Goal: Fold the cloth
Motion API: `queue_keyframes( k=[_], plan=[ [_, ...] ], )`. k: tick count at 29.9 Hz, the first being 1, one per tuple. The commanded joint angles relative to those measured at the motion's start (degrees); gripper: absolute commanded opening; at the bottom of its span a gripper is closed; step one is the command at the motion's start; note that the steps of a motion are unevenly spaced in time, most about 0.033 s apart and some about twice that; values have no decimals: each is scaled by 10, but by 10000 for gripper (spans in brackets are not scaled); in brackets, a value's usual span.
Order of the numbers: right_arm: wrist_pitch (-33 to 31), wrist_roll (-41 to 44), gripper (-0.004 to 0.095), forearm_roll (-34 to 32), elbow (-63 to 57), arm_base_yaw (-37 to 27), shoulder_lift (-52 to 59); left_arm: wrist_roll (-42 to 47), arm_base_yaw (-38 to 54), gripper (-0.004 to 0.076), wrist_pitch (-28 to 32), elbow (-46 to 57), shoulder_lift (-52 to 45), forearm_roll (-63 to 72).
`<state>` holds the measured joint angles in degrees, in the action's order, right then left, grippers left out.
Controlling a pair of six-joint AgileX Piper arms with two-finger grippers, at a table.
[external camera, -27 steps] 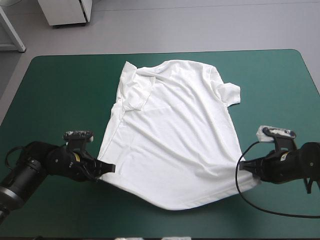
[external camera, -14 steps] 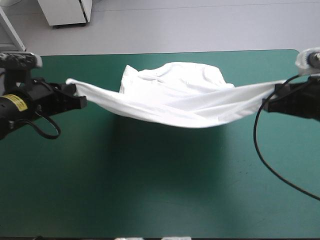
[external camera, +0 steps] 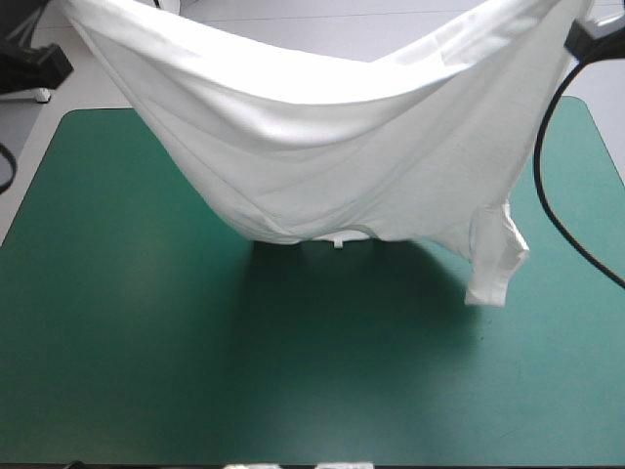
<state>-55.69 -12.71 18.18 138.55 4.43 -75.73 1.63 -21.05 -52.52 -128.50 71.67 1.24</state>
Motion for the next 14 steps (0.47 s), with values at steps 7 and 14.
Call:
queue_keyframes(
  k=[7, 14],
  plan=[
    [110, -27, -11, 11, 205, 0, -38, -31, -3, -9, 128, -183, 30, 77],
    [95, -20, -11, 13, 213, 0, -33, -44, -3, -9, 120, -196, 26, 87]
  ],
)
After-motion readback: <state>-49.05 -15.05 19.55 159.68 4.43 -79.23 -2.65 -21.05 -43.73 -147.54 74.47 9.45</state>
